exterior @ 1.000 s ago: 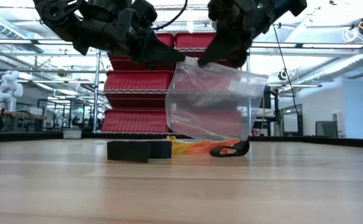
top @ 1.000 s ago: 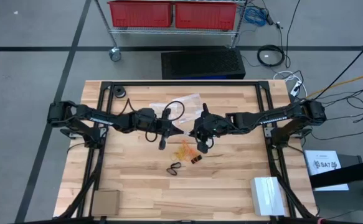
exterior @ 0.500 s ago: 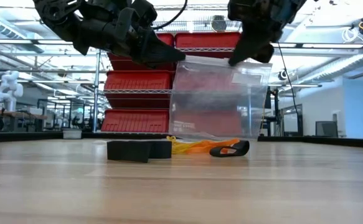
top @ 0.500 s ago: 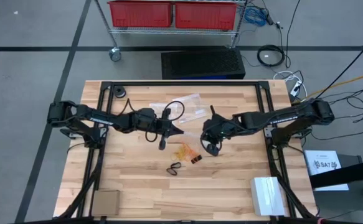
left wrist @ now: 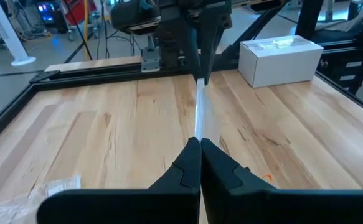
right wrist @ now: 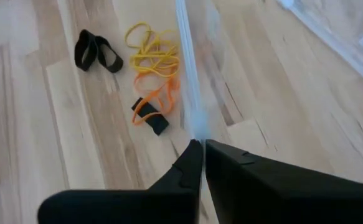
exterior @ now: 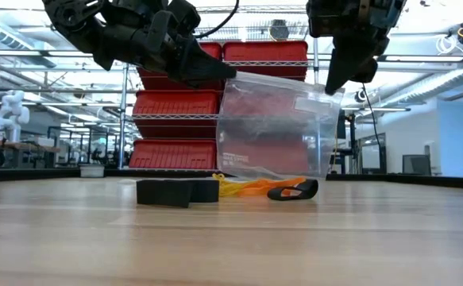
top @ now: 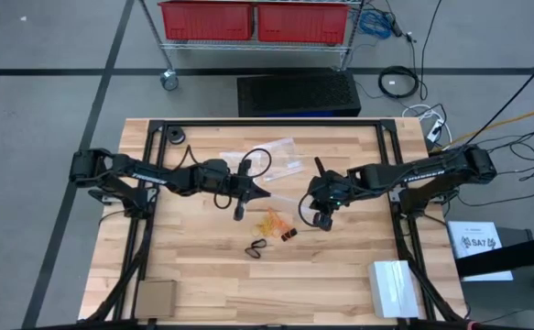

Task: Sort rubber bands
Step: Open the right transparent zip lock bag

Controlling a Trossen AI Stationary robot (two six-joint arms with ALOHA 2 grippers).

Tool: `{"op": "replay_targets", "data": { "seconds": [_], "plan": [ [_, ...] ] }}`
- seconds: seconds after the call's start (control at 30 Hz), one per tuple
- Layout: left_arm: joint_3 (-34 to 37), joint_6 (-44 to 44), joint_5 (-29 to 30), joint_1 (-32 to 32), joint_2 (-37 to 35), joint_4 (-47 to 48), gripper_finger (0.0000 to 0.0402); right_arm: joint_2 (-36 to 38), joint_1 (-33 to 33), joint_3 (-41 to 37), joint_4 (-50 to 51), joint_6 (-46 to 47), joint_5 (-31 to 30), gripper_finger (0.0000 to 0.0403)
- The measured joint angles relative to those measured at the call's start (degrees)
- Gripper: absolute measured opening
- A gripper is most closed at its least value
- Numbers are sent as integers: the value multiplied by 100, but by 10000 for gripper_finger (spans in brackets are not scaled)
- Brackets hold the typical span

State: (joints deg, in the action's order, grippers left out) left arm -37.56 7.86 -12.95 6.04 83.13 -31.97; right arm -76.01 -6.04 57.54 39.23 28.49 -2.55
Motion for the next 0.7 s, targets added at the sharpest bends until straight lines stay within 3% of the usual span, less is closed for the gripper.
{"op": "replay_targets", "data": {
  "seconds": [0.23,0.47,0.57,0.7],
  "plan": [
    [2,4,4,7,-7,-4,1,194,-14,76,9,104,-33,43],
    [2,155,2,4,-7,-11,1,276,3,415,-631,-434,-665,84],
    [2,155,2,2,-7,-9,1,178,4,422,-1298,-891,-824,79],
    [2,155,2,2,-7,-3,1,-225,6,422,-1550,-1280,-946,40]
  ]
}}
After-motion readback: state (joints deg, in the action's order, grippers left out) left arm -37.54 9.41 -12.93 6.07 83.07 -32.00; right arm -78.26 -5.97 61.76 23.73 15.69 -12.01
